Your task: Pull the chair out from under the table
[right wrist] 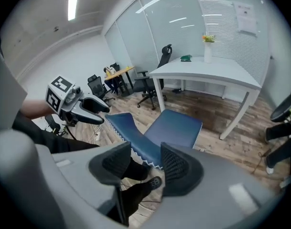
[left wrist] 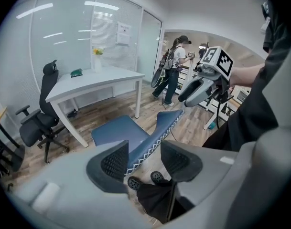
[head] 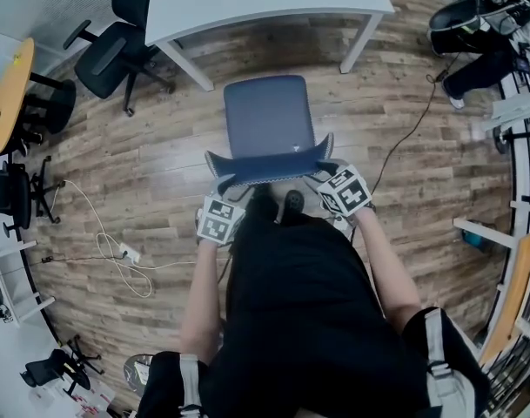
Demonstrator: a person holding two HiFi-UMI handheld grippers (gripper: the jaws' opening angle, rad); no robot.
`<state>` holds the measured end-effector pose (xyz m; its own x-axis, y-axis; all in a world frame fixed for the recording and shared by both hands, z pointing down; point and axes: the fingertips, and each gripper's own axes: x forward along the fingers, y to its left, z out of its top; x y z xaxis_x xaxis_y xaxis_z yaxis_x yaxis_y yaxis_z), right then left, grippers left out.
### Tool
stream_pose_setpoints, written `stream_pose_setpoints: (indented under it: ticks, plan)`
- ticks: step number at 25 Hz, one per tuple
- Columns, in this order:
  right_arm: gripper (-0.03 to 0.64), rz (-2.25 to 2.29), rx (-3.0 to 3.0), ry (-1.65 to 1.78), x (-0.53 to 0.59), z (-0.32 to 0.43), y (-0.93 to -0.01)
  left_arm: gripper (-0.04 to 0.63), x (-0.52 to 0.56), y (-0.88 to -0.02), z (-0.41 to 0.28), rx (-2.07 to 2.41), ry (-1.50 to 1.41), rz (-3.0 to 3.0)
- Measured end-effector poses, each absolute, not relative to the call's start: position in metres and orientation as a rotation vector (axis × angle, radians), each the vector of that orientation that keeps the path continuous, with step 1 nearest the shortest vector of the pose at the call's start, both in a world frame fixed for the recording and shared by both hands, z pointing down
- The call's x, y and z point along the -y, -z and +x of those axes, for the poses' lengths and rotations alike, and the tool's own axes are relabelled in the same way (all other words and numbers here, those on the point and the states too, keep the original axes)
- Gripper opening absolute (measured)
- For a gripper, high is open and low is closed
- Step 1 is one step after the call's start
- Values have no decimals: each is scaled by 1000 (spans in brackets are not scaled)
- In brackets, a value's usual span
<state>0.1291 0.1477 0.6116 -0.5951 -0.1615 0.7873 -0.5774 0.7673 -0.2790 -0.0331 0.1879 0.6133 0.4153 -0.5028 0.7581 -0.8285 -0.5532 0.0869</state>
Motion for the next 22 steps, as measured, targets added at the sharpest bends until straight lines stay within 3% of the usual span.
stream_pose_setpoints:
  ticks: [8,22]
  plan:
    - [195,718,2264,-708,-115,144,-563,197,-172,-563,-33,1252,-801,2267]
    - [152,880,2421,-562,-87,148,-487,105,-138,-479,-47,1463,-586,2343]
